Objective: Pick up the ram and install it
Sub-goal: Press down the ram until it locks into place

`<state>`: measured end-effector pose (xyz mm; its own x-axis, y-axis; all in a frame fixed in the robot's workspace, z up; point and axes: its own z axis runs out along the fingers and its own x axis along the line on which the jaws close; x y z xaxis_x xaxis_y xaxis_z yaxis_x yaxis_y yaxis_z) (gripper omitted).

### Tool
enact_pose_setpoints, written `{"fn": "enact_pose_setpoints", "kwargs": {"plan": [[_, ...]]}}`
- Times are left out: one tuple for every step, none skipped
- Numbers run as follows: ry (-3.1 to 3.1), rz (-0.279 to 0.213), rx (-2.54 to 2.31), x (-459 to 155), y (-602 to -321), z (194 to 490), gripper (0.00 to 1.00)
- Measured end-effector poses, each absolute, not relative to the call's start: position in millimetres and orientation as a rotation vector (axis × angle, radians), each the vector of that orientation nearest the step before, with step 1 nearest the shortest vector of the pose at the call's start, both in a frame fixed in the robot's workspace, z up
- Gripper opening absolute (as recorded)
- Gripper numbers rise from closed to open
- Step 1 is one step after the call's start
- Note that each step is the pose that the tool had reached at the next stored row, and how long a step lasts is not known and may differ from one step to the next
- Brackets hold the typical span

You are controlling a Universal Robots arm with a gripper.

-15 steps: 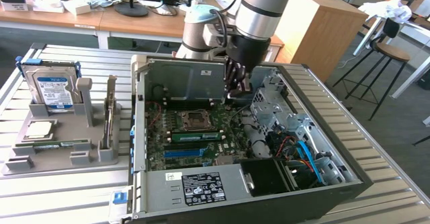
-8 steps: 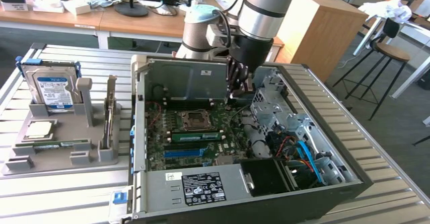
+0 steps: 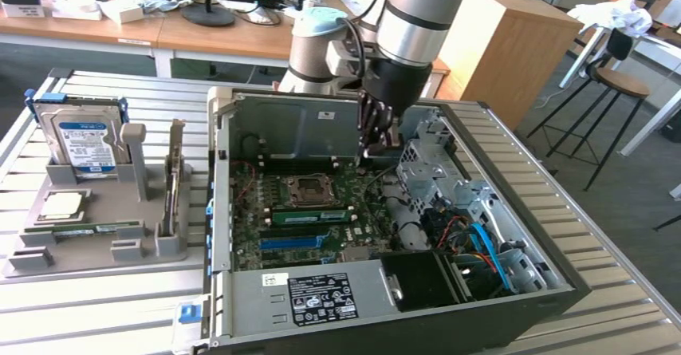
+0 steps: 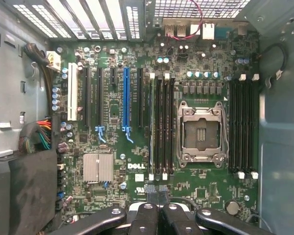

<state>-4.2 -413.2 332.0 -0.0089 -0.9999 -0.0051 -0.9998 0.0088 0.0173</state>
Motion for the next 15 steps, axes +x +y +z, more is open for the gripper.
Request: {"fn": "enact_pose_setpoints", "kwargs": {"plan": [[-2.225,-0.025,2.206,-4,-413,331,0.10],[-2.225,-0.025,2.206,-4,-413,330,0.10],[-2.225,-0.025,2.205,-4,-413,329,0.10],[-2.225,-0.025,2.206,-4,-413,329,0.10],[-2.225,-0.025,2.206,-4,-413,328,0.10],[-2.225,-0.025,2.206,-4,-413,327,0.10],[-2.225,-0.025,2.206,-4,-413,326,0.10],[-2.225,-0.025,2.206,-4,-413,325,0.10],[-2.225,-0.025,2.206,-4,-413,324,0.10],[-2.225,-0.025,2.206,-4,-413,323,0.10],[-2.225,-0.025,2.206,-4,-413,322,0.10],[-2.225,-0.025,2.206,-4,-413,321,0.10],[-2.225,-0.025,2.206,-4,-413,320,0.10],[-2.225,-0.025,2.206,-4,-413,319,0.10],[-2.225,-0.025,2.206,-4,-413,318,0.10]]}}
